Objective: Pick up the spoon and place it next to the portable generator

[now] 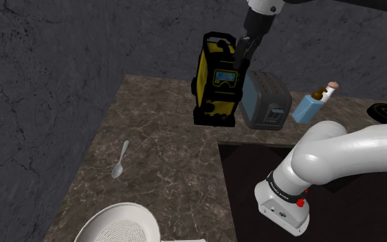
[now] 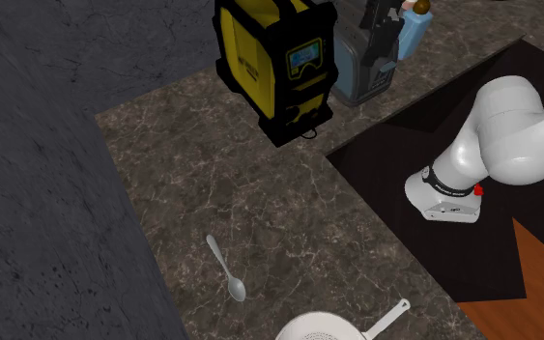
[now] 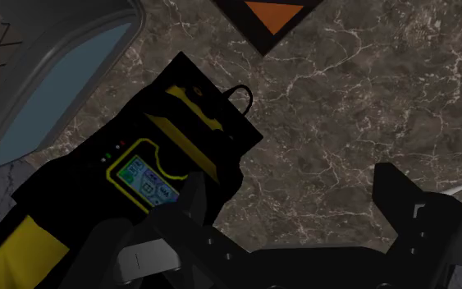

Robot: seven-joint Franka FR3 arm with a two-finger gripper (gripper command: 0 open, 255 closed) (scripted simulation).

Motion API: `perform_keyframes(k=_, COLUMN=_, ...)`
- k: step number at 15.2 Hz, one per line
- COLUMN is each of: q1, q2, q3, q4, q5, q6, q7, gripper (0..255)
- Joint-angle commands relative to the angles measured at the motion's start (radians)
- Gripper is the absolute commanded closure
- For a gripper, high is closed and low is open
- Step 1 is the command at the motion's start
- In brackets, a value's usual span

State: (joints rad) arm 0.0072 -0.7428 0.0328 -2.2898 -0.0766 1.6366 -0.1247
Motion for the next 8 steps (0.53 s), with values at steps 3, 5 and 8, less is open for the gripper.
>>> perform_keyframes(k=3, q1=0.001, q2=0.01, q3=0.029, q4=-0.04, q5=0.029, q6=0.039, q7=0.064, gripper=0)
perform_keyframes(k=5, q1=0.003, q2=0.027, q3=0.059, q4=-0.074, q5=0.058, q6=0.08, q7=0.128, gripper=0)
perform_keyframes(k=8, q1=0.007, q2=0.063, q3=0.105, q4=-0.116, q5=0.101, q6=0.146, q7=0.222, gripper=0)
